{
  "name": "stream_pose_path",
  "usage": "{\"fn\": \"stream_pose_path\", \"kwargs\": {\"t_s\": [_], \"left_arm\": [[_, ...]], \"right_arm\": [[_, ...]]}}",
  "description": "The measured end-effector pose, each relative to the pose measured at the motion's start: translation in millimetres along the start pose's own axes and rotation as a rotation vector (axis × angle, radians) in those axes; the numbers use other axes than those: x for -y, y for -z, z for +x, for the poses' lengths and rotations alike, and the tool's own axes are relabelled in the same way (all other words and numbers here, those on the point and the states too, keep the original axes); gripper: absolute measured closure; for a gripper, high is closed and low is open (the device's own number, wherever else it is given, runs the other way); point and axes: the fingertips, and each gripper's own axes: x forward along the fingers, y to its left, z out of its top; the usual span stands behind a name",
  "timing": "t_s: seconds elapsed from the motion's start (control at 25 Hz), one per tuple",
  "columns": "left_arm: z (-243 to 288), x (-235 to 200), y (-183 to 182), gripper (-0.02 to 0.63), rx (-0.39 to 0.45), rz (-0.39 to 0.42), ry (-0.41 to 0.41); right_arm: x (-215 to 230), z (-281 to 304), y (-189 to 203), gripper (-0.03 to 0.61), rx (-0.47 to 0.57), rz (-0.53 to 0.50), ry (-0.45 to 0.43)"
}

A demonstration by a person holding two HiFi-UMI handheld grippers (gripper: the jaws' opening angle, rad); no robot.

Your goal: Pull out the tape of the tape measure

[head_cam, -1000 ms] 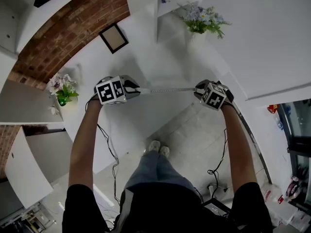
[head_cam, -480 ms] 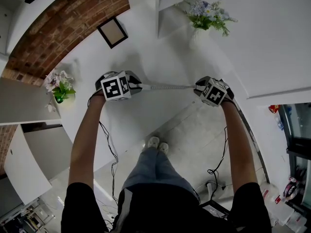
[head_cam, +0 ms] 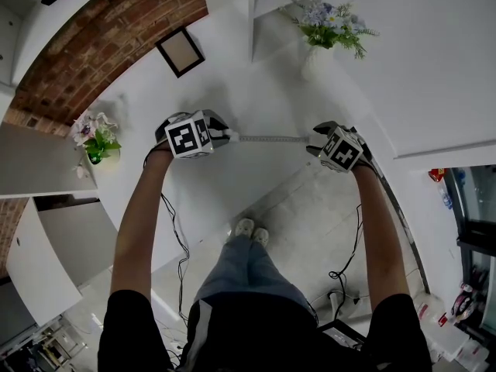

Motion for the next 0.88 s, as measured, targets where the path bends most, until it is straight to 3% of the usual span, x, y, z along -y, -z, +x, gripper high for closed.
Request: {"fn": "stream_pose_path", "kwargs": {"t_s": [0.08, 0.36, 0.52, 0.64, 0.72, 0.88], "left_arm": [[0.9, -0.1, 0.7, 0.483, 0.001, -0.007, 0.004], [-1.2, -1.6, 0.5, 0.467, 0.025, -0.020, -0.024], [-29.8, -6.4, -8.8, 0.465, 0.116, -0.067, -0.096], [-70.9, -10.6, -21.6, 0.472, 0.257, -0.132, -0.207], [-100.3, -12.7, -30.0, 0.539, 0.354, -0.171, -0.306], [-150.3, -8.7, -44.7, 0.595, 0.535, -0.266, -0.500]], "right_arm": [[0.6, -1.1, -0.8, 0.360, 0.009, -0.005, 0.004], [-0.7, -9.0, 0.1, 0.360, 0.024, 0.023, 0.018], [-2.5, -26.6, -9.8, 0.360, 0.086, 0.053, 0.035], [-2.9, -56.7, -29.7, 0.362, 0.238, 0.142, 0.065], [0.5, -84.0, -45.3, 0.384, 0.371, 0.210, 0.125], [6.9, -147.7, -66.0, 0.515, 0.604, 0.300, 0.359]]}}
